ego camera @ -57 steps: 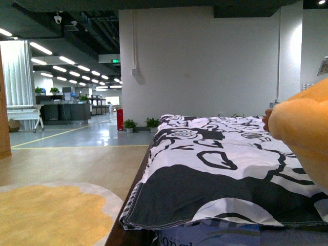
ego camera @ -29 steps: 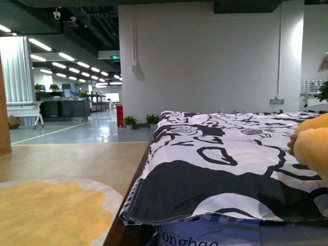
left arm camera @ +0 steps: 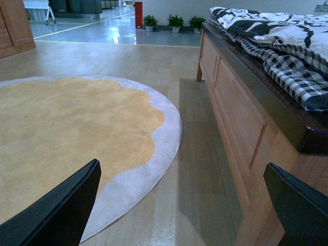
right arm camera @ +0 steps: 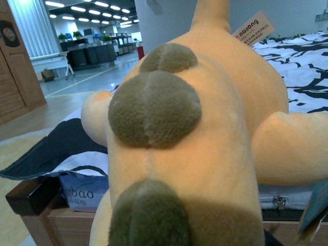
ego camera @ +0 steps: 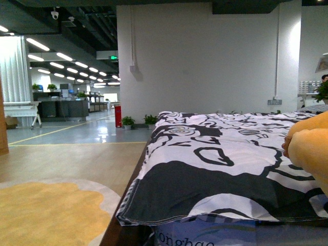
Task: Put away toys
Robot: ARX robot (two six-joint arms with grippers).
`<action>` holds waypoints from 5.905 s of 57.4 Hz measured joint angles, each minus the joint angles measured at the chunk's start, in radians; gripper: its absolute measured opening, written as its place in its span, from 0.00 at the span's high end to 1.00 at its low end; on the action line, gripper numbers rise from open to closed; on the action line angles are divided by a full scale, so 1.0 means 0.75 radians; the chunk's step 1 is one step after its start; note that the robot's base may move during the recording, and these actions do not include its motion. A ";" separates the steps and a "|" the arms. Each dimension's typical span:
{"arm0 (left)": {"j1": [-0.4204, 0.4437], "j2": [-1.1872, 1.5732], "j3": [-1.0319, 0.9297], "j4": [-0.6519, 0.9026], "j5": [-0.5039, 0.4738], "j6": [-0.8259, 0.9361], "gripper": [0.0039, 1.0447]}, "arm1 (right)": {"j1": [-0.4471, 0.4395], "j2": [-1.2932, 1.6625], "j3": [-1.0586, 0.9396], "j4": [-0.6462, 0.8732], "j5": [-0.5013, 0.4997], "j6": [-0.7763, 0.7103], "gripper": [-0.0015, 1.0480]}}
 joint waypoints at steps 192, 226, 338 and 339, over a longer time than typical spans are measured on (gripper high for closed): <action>0.001 0.000 0.000 0.000 0.004 0.001 0.05 | 0.000 -0.005 -0.008 -0.001 0.004 0.003 0.84; 0.001 0.000 0.000 0.000 0.010 0.001 0.05 | -0.002 -0.005 -0.008 -0.001 0.018 0.003 0.84; 0.001 0.001 0.000 0.000 0.004 0.001 0.05 | 0.002 -0.004 -0.010 -0.001 0.004 0.004 0.84; 0.001 0.000 0.000 0.000 0.004 0.001 0.05 | 0.002 -0.004 -0.010 -0.001 0.004 0.004 0.84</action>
